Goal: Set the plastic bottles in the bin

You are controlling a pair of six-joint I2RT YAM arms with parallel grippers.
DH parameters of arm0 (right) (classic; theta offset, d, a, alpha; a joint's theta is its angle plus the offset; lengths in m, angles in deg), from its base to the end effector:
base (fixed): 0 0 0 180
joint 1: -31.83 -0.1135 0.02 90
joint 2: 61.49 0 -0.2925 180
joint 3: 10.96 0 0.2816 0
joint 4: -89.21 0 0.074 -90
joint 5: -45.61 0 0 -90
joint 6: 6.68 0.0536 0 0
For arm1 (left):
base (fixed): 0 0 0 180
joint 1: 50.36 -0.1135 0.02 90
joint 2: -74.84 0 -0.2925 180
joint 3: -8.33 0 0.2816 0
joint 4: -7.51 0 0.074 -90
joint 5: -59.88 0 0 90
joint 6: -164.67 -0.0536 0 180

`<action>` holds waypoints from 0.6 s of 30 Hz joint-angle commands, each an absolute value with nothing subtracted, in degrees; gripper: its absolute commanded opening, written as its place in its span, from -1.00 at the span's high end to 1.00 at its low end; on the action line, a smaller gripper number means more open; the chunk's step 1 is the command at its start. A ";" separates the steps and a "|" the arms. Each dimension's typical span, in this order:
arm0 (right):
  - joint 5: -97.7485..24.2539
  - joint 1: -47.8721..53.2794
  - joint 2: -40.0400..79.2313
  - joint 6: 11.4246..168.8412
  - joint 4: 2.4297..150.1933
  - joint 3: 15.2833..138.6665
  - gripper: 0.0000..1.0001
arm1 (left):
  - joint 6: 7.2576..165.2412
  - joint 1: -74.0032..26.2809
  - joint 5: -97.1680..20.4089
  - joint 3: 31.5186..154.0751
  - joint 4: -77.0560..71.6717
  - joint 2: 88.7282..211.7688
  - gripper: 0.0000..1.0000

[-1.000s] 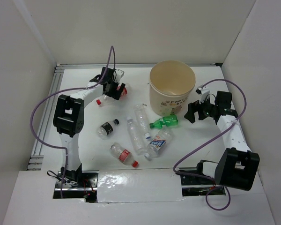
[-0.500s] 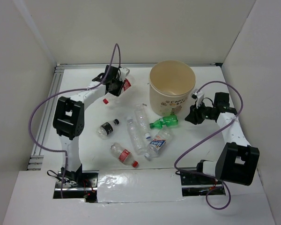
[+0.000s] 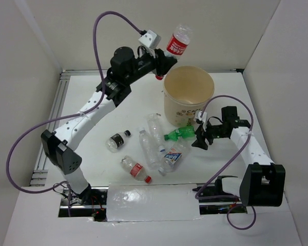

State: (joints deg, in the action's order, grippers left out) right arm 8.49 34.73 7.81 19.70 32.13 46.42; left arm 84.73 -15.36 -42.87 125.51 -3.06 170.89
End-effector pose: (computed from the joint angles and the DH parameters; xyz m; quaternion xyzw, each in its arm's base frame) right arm 0.2321 0.0310 0.2297 -0.5150 0.7187 0.2766 0.3766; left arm 0.3517 -0.2607 0.5290 0.2205 0.6017 -0.3584 0.6789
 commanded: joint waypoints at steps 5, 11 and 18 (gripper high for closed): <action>8.96 32.63 3.74 20.29 33.05 45.20 -0.74 | 91.62 -9.58 -40.77 133.55 10.32 186.09 0.22; 6.24 27.27 1.11 11.81 31.56 44.24 -0.88 | 93.39 -7.65 -36.98 140.50 10.95 193.93 -0.75; 0.80 15.59 0.65 5.71 38.31 41.16 -0.99 | 91.55 -7.65 -34.43 140.87 6.55 189.13 -0.99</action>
State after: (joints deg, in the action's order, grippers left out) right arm 3.51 19.40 0.47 9.58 33.42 41.92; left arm 92.67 -7.36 -36.80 138.75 2.80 196.31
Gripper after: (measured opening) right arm 0.993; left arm 0.995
